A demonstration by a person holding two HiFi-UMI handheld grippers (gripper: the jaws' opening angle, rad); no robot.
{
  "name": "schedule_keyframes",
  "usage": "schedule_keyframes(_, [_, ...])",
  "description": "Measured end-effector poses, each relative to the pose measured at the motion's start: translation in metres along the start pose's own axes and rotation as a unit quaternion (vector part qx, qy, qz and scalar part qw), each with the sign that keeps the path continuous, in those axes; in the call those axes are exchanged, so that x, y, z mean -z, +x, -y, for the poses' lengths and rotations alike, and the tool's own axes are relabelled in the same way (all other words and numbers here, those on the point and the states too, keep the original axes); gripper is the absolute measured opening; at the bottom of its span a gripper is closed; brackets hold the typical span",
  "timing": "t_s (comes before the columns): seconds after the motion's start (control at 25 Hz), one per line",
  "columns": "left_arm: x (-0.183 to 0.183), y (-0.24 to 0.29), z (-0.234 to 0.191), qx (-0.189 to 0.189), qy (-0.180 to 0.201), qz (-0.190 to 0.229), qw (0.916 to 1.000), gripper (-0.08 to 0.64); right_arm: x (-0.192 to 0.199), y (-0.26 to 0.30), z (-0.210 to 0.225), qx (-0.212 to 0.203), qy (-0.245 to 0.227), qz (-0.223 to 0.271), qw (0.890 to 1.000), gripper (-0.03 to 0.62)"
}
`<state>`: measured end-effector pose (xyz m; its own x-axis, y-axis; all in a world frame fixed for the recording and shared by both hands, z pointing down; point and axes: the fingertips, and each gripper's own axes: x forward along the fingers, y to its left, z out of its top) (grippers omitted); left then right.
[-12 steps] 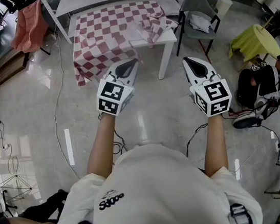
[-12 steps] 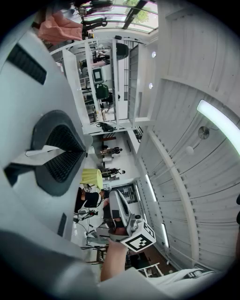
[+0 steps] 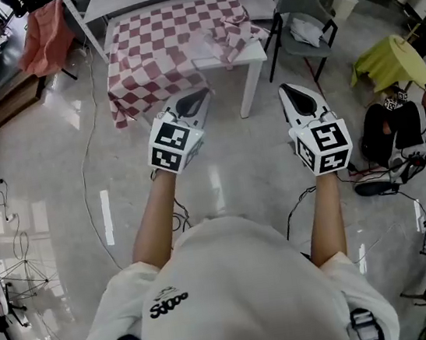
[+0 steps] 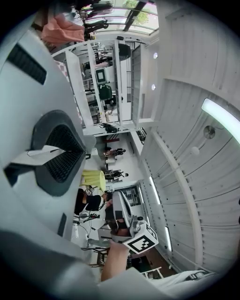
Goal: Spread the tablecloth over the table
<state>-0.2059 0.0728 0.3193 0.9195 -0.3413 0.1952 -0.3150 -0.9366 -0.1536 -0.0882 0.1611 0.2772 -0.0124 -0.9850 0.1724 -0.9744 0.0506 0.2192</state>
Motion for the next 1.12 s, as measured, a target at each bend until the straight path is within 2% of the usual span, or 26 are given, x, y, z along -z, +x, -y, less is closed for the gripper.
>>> schedule_keyframes(0.4, [0.009, 0.027, 0.008, -0.043, -0.015, -0.023, 0.9987, 0.029, 0.027, -0.001, 0.046, -0.012, 0.02, -0.01, 1.0, 0.023])
schedule_keyframes(0.64, [0.014, 0.049, -0.005, -0.053, -0.019, -0.027, 0.998, 0.029, 0.04, 0.017, 0.063, -0.019, 0.02, -0.018, 0.999, 0.023])
schedule_keyframes(0.96, [0.04, 0.099, -0.068, -0.068, -0.037, -0.029, 0.9966, 0.029, 0.062, 0.085, 0.086, -0.023, 0.012, -0.037, 0.999, 0.023])
schedule_keyframes(1.12, [0.035, 0.136, -0.119, -0.071, -0.025, -0.025, 0.9968, 0.029, 0.059, 0.139, 0.108, -0.022, 0.007, -0.042, 0.999, 0.023])
